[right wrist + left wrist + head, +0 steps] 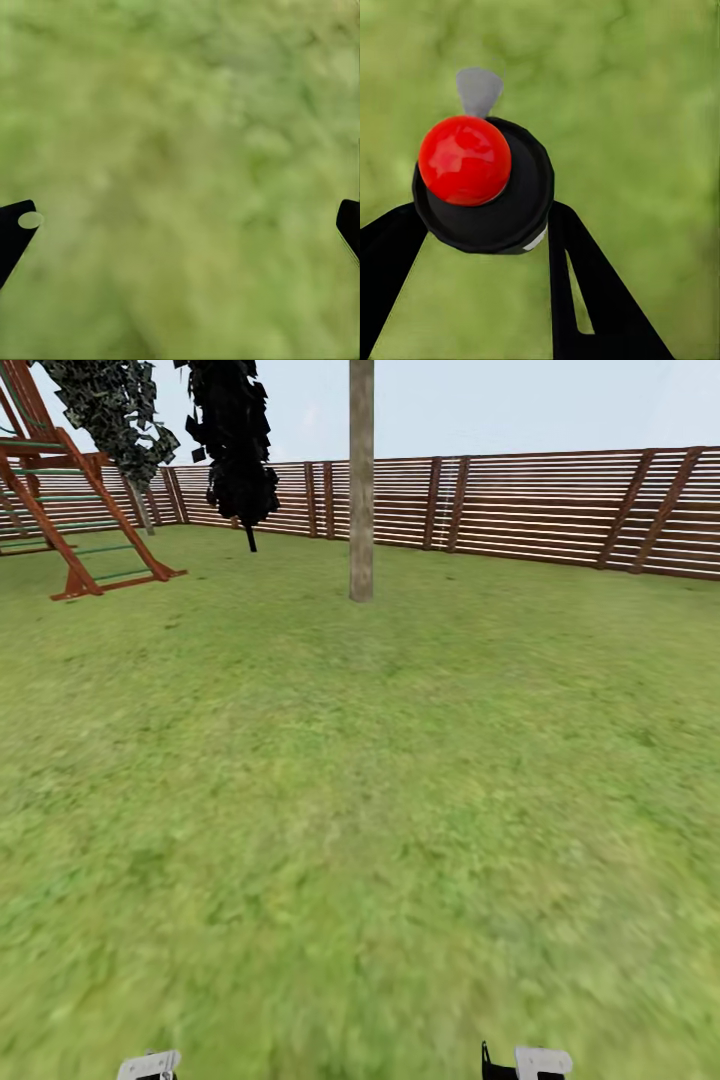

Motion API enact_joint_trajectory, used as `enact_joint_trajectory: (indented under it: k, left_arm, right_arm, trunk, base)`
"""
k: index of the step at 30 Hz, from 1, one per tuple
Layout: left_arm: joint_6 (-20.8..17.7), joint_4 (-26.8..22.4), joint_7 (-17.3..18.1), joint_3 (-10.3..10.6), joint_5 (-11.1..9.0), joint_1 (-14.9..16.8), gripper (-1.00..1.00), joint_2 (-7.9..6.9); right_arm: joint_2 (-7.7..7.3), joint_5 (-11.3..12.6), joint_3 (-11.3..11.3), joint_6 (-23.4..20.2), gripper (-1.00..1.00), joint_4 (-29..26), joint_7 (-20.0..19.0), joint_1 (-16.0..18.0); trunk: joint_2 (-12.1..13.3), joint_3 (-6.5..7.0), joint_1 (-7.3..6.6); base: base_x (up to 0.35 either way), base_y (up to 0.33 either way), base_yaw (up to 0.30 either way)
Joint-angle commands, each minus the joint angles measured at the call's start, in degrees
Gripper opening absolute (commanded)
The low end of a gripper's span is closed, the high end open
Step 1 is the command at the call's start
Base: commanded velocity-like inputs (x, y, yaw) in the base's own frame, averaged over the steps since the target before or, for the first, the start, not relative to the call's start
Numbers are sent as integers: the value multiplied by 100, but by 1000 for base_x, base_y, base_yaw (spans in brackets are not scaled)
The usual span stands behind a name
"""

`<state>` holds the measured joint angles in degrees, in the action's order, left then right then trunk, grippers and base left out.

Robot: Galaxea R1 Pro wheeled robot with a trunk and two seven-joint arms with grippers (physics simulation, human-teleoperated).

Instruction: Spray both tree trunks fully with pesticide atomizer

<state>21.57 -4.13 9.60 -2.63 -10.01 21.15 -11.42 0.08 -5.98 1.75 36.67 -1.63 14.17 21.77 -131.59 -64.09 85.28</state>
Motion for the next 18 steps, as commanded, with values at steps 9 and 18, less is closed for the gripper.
enact_joint_trajectory:
  k: [9, 18]
  left_arm:
    - [9, 7, 59, -27, -54, 3, -100, -1]
    - [6, 7, 59, -27, -54, 3, -100, -1]
  right_arm:
    - [1, -61, 18, 7, 100, 5, 42, 3]
    - [2, -61, 18, 7, 100, 5, 42, 3]
  trunk:
    - [-1, -4, 3]
    - [-1, -4, 3]
  base:
    - [339, 0, 0]
    - [339, 0, 0]
